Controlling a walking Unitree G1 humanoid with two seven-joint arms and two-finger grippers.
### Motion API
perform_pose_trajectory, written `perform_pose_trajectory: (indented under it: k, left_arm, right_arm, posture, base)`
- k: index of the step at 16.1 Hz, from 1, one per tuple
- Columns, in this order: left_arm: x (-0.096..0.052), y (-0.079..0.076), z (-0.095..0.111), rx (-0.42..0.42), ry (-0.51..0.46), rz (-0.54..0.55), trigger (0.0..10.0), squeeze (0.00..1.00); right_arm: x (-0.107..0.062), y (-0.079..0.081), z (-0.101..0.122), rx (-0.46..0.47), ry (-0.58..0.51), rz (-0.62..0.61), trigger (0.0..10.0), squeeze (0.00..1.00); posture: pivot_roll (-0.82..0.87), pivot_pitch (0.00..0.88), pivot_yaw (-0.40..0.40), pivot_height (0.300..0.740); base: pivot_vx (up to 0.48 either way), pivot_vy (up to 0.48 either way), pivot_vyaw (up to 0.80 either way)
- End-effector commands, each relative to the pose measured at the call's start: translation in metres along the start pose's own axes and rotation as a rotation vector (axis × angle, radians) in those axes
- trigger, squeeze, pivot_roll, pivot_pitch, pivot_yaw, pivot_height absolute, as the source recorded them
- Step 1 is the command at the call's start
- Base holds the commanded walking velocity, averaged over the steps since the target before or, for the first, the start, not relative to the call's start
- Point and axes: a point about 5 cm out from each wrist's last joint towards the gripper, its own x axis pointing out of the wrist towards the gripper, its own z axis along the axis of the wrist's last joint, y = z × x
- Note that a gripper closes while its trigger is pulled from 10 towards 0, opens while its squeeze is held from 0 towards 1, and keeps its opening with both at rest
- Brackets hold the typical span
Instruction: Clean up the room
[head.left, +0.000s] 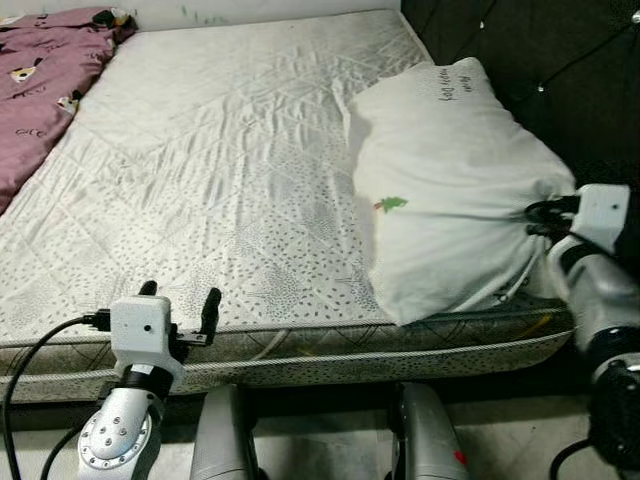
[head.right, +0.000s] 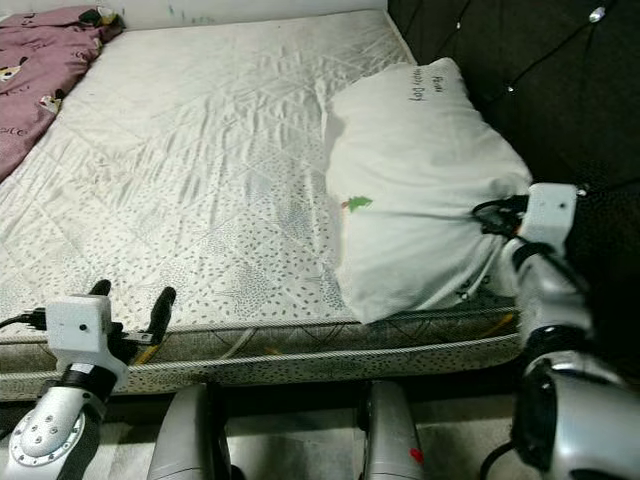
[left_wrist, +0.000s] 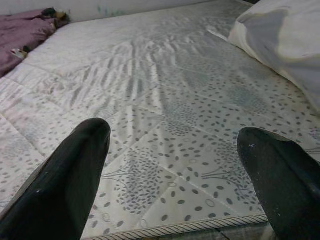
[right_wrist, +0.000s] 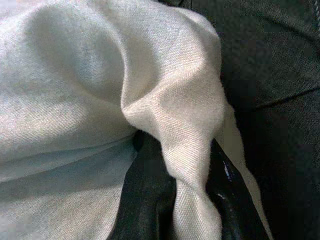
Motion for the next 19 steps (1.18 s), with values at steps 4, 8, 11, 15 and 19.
perform_pose_trajectory:
  k: [4,8,11,15,19]
  left_arm:
    - [0.002,0.002,-0.005,0.005,0.022,0.008,10.0,0.00]
    - [0.000,0.001,-0.007,0.000,0.026,0.014,10.0,0.00]
    - [0.002,-0.001,-0.008,-0.004,0.026,0.009,10.0,0.00]
    - [0.005,-0.001,-0.007,-0.004,0.019,0.014,10.0,0.00]
    - [0.006,-0.003,-0.010,-0.013,0.021,0.012,10.0,0.00]
  right_arm:
    - [-0.004,0.018,-0.011,0.041,-0.014,0.067,0.0,0.00]
    - [-0.006,0.012,-0.013,0.027,-0.003,0.050,3.7,0.00]
    - [-0.004,0.023,-0.009,0.069,-0.032,0.084,10.0,1.00]
    - [-0.005,0.030,-0.003,0.031,-0.080,0.067,10.0,1.00]
    - [-0.021,0.032,-0.007,0.050,-0.108,0.082,10.0,1.00]
  posture:
    - [0.08,0.065,0.039,0.546]
    - [0.07,0.064,0.033,0.546]
    - [0.07,0.063,0.035,0.546]
    - [0.06,0.051,0.028,0.546]
    - [0.04,0.040,0.026,0.546]
  base:
    - [0.000,0.000,0.00]
    - [0.000,0.000,0.00]
    - [0.000,0.000,0.00]
    - [0.000,0.000,0.00]
    - [0.000,0.000,0.00]
